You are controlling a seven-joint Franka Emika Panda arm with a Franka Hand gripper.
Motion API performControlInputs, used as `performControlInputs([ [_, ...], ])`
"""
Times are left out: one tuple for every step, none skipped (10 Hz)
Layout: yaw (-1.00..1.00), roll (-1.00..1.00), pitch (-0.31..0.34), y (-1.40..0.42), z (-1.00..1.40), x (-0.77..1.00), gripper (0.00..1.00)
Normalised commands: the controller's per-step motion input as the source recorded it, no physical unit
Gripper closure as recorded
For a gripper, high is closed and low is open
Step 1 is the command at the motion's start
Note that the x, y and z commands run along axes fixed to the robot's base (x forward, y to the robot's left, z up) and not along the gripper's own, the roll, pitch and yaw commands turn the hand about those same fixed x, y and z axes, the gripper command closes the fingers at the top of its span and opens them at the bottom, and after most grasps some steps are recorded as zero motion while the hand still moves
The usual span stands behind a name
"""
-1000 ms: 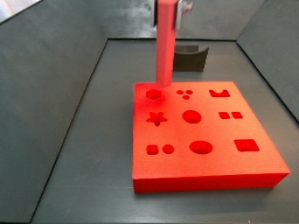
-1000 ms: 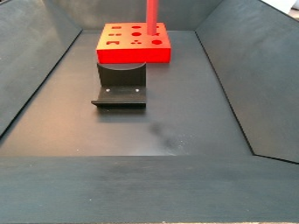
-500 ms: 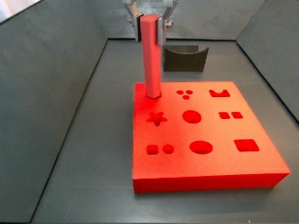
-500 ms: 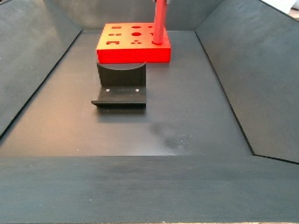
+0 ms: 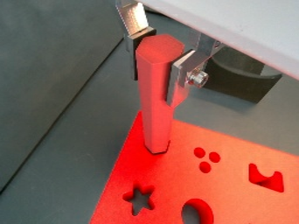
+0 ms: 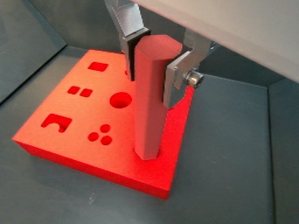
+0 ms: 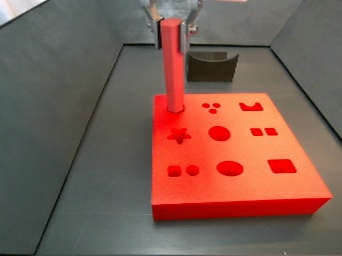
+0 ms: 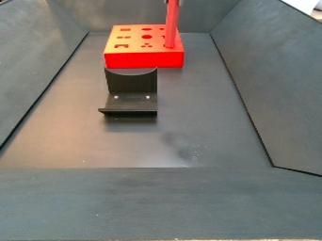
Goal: Pick up the hexagon object. Move up. Place the hexagon object on the fixture. Regrasp the hexagon object. Move to above the board. Insert the hexagon object.
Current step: Insert the hexagon object.
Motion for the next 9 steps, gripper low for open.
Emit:
performControlInputs([
  [0.0, -0.08, -0.066, 0.0, -0.13, 0.0, 1.0],
  [0.0, -0.07, -0.07, 0.0, -0.15, 0.0, 1.0],
  [0.0, -0.04, -0.066, 0.0, -0.25, 0.0, 1.0],
  [0.0, -0.03, -0.053, 0.0, -0.37, 0.12, 1.0],
  [0.0, -0.02, -0.06, 0.0, -0.41, 0.12, 1.0],
  [0.0, 0.0, -0.02, 0.0, -0.39, 0.15, 1.0],
  [0.0, -0.02, -0.007, 0.0, -0.3, 0.15, 1.0],
  [0.0, -0.03, 0.0, 0.01, -0.21, 0.14, 1.0],
  [0.0, 0.0, 0.0, 0.01, -0.19, 0.11, 1.0],
])
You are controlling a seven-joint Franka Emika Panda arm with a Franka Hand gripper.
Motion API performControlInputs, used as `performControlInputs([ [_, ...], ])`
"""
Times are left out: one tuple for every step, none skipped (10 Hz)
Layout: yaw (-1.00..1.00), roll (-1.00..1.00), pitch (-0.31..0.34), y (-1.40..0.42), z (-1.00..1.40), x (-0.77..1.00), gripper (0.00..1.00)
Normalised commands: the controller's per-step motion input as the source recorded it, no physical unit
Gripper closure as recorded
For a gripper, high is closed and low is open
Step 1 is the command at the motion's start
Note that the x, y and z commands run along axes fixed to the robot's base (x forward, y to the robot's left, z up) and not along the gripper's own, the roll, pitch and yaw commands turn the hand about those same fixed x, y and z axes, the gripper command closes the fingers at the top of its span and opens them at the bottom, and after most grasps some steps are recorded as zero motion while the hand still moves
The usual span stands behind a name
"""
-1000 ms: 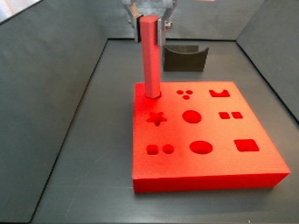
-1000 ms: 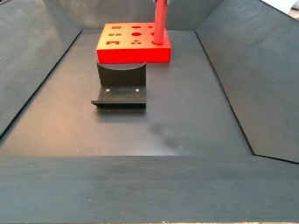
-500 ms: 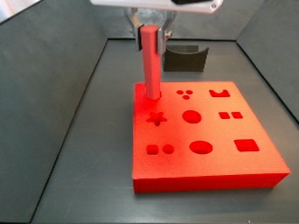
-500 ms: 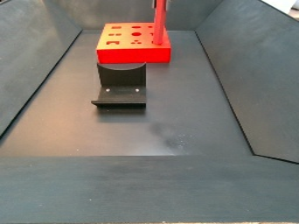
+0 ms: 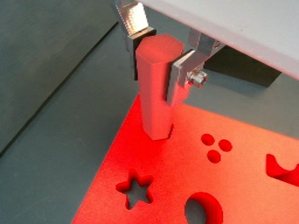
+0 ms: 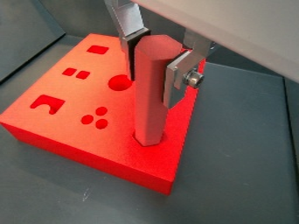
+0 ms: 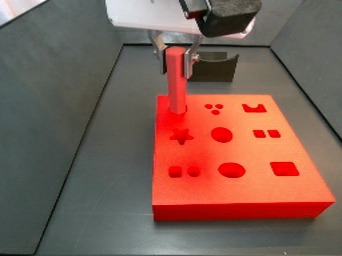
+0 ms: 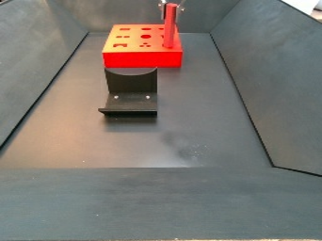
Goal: Pick up the hexagon object. Move up. Place the hexagon object on the fixture. Regrasp the hexagon object. Move to above the board. Insert the hexagon object.
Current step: Insert the hexagon object.
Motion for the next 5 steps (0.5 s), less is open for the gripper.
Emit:
performControlInputs([
  [0.0, 0.0, 0.0, 0.0, -0.26, 0.1, 1.0],
  [0.0, 0.0, 0.0, 0.0, -0.33, 0.13, 1.0],
  [-0.08, -0.04, -0.07, 0.0, -0.04, -0.03, 1.0],
  [0.0, 0.0, -0.066, 0.0, 0.0, 0.0, 1.0],
  [0.0, 0.0, 0.0, 0.0, 0.0, 0.0, 1.0],
])
